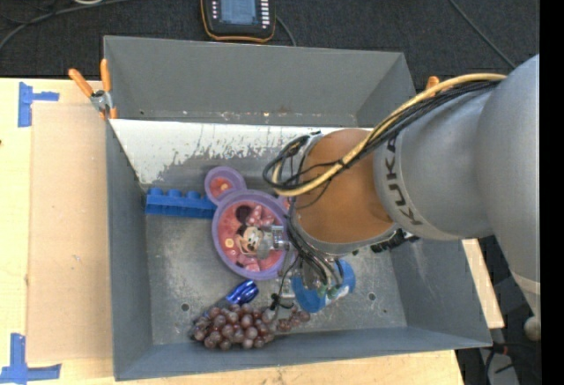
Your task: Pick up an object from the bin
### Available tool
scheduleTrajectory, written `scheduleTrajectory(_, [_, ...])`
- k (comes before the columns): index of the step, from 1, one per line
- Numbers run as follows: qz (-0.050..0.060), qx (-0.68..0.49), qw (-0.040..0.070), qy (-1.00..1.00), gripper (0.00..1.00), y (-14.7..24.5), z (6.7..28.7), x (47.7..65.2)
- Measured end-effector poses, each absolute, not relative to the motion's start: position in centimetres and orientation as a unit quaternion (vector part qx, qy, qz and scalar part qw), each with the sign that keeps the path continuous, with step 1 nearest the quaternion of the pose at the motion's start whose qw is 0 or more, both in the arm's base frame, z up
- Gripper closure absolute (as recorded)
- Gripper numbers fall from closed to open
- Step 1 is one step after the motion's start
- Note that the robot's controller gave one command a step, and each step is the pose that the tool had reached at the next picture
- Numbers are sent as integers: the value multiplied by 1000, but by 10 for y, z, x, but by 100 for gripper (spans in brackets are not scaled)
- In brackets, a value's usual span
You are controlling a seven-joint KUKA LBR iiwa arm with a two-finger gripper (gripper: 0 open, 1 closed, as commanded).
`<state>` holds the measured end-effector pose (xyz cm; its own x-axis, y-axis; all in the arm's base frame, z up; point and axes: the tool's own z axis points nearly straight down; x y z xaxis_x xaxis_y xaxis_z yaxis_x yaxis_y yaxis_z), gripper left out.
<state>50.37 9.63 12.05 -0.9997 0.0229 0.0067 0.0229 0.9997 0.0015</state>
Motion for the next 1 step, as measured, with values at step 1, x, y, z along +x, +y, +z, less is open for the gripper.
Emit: scheduleTrajectory(1, [0, -219, 4, -976, 0, 99, 140, 491])
